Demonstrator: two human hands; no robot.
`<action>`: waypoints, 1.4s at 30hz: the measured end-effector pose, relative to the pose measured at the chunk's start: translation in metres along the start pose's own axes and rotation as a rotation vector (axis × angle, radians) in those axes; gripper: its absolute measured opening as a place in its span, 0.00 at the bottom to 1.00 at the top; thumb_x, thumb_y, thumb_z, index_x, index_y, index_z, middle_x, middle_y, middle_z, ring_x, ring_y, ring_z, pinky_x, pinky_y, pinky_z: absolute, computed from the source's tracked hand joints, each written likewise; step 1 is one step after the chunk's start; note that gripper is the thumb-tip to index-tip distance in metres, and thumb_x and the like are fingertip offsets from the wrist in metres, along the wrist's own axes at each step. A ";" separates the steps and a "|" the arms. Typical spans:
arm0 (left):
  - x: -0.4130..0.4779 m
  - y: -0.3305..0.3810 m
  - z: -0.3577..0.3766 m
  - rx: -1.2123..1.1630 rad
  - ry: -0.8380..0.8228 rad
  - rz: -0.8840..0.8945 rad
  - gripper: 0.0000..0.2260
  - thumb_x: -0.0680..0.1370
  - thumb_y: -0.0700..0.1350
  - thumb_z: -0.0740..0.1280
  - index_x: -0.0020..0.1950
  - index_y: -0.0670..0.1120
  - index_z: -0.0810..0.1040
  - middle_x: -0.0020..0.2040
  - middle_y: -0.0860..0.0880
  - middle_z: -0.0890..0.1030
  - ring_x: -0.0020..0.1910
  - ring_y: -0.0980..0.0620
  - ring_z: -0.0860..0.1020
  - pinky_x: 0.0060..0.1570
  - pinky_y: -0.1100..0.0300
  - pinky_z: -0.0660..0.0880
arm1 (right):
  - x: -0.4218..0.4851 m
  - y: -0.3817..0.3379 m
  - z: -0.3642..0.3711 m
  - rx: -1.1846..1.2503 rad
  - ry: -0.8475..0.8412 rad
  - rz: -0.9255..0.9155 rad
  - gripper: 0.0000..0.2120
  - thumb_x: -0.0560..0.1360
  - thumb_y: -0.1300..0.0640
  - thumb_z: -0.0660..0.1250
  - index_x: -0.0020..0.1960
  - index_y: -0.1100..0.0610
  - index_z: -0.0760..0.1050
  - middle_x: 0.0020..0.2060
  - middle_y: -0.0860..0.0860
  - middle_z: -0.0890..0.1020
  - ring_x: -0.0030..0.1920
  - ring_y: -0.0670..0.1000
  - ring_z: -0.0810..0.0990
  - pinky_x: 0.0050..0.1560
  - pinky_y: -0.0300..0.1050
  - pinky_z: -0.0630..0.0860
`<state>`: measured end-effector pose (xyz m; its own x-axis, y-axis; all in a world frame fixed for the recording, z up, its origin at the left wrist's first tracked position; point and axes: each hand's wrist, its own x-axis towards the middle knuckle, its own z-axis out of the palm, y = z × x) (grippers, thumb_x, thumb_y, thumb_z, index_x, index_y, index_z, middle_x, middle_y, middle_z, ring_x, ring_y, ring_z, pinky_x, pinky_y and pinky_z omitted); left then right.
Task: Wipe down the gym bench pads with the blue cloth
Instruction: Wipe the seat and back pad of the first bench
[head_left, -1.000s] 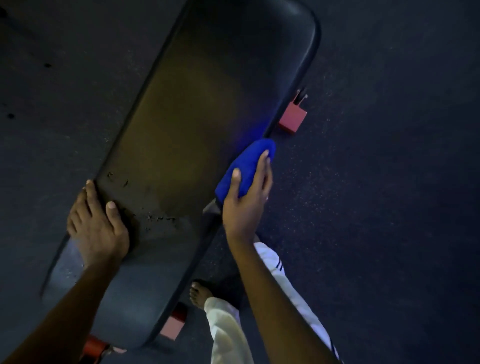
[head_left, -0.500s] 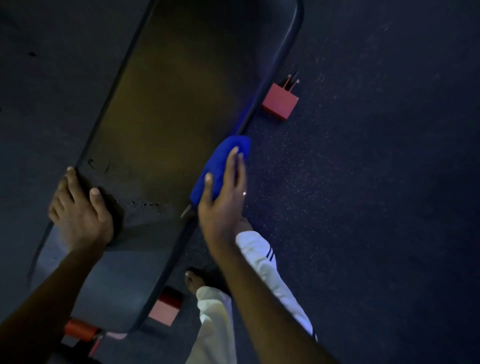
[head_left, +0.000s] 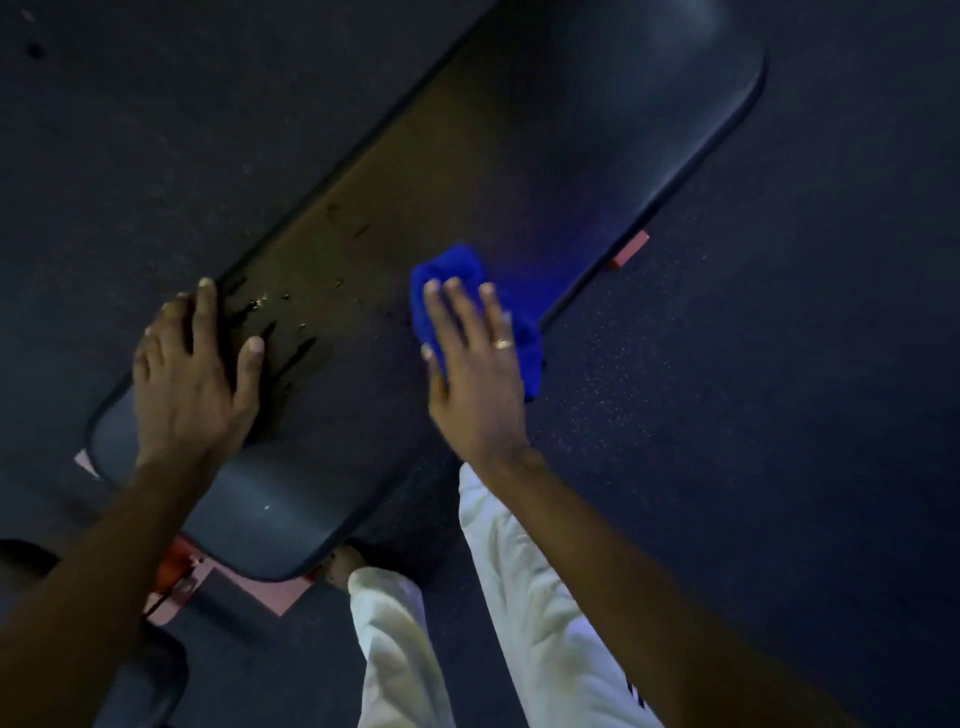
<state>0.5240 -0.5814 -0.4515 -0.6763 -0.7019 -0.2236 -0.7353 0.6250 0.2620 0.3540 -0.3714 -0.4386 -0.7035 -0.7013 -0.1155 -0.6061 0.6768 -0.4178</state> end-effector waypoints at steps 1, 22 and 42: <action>-0.004 -0.006 -0.001 -0.008 -0.007 0.015 0.33 0.84 0.63 0.48 0.84 0.47 0.51 0.78 0.35 0.61 0.76 0.33 0.61 0.74 0.36 0.58 | -0.010 -0.010 0.005 -0.034 -0.064 -0.124 0.30 0.82 0.53 0.61 0.82 0.53 0.58 0.80 0.52 0.63 0.80 0.61 0.56 0.77 0.62 0.58; -0.073 -0.064 0.011 -0.313 0.088 -0.362 0.32 0.84 0.59 0.51 0.83 0.43 0.52 0.82 0.38 0.55 0.80 0.36 0.54 0.78 0.36 0.52 | 0.092 -0.067 0.027 -0.034 0.067 -0.089 0.28 0.82 0.47 0.61 0.80 0.53 0.63 0.78 0.52 0.66 0.79 0.59 0.60 0.78 0.58 0.60; -0.060 -0.050 0.021 -0.273 0.201 -0.492 0.26 0.84 0.57 0.51 0.81 0.47 0.63 0.79 0.45 0.66 0.79 0.42 0.60 0.77 0.39 0.54 | 0.094 -0.118 0.039 -0.161 -0.172 -0.452 0.26 0.82 0.47 0.60 0.79 0.53 0.65 0.75 0.51 0.70 0.78 0.58 0.62 0.78 0.58 0.58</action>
<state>0.6002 -0.5632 -0.4707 -0.2181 -0.9541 -0.2052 -0.9041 0.1183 0.4107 0.3741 -0.5259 -0.4355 -0.2943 -0.9497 -0.1076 -0.8948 0.3133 -0.3180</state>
